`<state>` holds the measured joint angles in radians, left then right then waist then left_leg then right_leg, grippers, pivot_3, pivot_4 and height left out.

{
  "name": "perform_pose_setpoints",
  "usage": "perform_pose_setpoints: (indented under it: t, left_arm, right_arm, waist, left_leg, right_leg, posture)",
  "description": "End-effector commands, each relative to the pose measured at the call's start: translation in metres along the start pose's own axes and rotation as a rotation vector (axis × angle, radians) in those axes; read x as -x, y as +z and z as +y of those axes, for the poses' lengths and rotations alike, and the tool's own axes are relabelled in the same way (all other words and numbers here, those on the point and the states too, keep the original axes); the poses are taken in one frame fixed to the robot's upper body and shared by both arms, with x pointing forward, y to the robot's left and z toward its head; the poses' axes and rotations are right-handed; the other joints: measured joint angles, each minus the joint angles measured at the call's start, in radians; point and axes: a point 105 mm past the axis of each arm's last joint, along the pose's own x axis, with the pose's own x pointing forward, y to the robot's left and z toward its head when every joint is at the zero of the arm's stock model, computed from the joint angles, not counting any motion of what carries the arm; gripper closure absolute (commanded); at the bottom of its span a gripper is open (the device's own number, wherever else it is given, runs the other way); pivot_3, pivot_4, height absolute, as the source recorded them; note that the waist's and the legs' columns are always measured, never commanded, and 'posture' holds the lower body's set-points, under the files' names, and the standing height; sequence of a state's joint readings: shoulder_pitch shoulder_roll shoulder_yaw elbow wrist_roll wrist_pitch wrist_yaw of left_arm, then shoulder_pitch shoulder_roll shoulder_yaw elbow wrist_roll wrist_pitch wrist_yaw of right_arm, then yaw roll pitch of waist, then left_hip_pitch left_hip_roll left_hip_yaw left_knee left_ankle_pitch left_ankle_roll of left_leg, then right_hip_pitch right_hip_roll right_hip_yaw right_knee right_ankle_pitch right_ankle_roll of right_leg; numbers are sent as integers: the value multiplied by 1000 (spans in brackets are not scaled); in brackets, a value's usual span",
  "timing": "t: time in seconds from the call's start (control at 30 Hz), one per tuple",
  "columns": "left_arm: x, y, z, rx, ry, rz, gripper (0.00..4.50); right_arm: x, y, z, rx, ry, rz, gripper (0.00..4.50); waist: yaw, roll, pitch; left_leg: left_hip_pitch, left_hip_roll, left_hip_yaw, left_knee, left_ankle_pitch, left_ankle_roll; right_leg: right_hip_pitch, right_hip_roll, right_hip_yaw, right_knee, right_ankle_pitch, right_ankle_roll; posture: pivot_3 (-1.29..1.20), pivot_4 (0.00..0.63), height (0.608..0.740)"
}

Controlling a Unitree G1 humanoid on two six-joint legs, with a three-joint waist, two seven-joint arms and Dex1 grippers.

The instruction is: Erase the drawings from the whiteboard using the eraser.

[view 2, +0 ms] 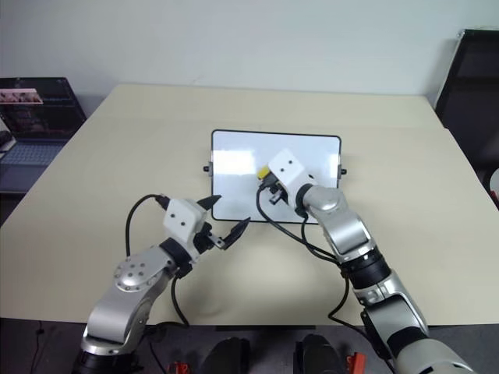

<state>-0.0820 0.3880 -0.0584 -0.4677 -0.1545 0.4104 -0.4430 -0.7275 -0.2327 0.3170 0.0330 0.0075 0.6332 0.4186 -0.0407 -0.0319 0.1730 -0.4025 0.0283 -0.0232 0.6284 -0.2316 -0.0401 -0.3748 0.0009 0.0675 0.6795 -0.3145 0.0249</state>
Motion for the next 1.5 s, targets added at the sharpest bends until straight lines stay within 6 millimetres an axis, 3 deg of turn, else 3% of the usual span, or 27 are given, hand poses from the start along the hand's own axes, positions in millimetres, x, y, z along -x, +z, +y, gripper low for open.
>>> perform_pose_setpoints:
  t: [0.03, 0.2, 0.57, 0.77, 1.03, 1.27, 1.5]
  left_arm:
    - [3, 15, -2, -21, 6, -54, 0]
    - [-2, 20, -1, -22, 3, -68, 0]
    - [-2, 22, 3, -27, 9, -70, 0]
    - [-3, 23, 2, -25, 7, -72, 0]
    - [-4, 22, 2, -21, 4, -72, 0]
    - [-5, 24, 4, -22, 4, -77, 0]
    - [-5, 23, 2, -21, -1, -76, 0]
  right_arm:
    - [2, 14, -6, 57, -15, -43, 3371]
    - [4, -3, -12, 126, -32, 35, 3371]
    - [21, -39, 12, 145, 59, 157, 3371]
    - [23, -47, 21, 119, 70, 177, 3371]
    - [14, -33, -5, 118, -15, 136, 3371]
    - [6, 0, -5, 103, -21, 62, 3371]
    - [2, -1, -2, 104, -17, 67, 3371]
  waist:
    - [0, 0, 0]
    - [0, 0, 0]
    - [2, 0, 0]
    - [3, 0, 0]
    - [0, 0, 0]
    - [0, 0, 0]
    - [2, 0, 0]
  left_leg:
    - [0, 0, 0, 0, 0, 0]
    - [0, 0, 0, 0, 0, 0]
    - [1, 0, -1, 1, 0, 0]
    - [1, 0, -1, 1, 0, 0]
    - [2, 0, 0, 1, 0, 0]
    - [2, 0, 0, 1, 0, 0]
    - [1, 0, 0, 0, 0, 0]
  right_leg:
    - [0, 0, 0, 0, 0, 0]
    - [0, 0, 0, 0, 0, 0]
    - [1, 0, -1, 0, 0, 0]
    - [1, 0, -1, 1, 0, 0]
    - [2, 0, 0, 1, 0, 0]
    - [1, 0, 0, 1, 0, 0]
    - [1, 0, 0, 0, 0, 0]
  posture:
    - [0, 150, 740]
    - [0, 150, 740]
    - [0, 150, 740]
    - [0, 150, 740]
    - [0, 150, 740]
    - [0, 150, 740]
    - [0, 150, 740]
